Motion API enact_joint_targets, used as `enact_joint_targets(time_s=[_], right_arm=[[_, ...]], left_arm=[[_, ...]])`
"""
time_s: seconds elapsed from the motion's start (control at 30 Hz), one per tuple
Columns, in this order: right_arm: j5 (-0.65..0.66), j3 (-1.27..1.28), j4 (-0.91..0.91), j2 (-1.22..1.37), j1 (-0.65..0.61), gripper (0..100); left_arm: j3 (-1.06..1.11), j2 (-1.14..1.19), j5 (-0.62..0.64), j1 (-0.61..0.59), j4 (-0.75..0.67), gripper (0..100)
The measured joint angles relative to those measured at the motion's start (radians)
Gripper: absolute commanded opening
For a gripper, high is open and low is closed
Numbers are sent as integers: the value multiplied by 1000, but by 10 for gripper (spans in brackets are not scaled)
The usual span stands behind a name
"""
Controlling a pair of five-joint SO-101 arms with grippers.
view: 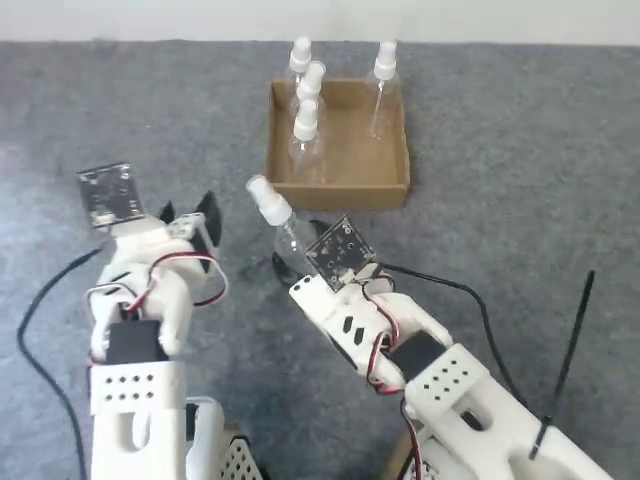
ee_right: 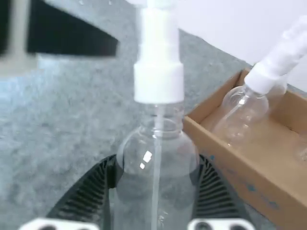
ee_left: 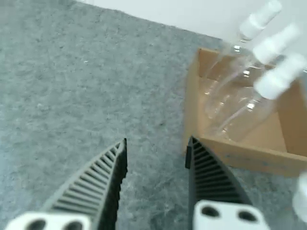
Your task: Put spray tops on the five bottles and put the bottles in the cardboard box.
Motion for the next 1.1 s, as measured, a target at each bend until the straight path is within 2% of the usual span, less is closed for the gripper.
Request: enact_joint_targets(time_s=[0.13,0.27,0.4,0.6,0.93,1.1], right_arm=[[-20,0,26,-18,-48,61],[-26,0,31,-18,-38,62],[-28,2,35,-18,-9,62],[-28,2,35,-18,9,62],[-28,2,37,-18,28,61],[-28,2,37,-18,46,61]], left_arm=[[5,0,-6,123,-14,181],[5,0,-15,232,-18,181],[-8,-3,-129,298,14,181],[-60,-2,-173,342,107,181],[-69,-2,-176,388,115,180],[-71,-8,-222,405,114,178]])
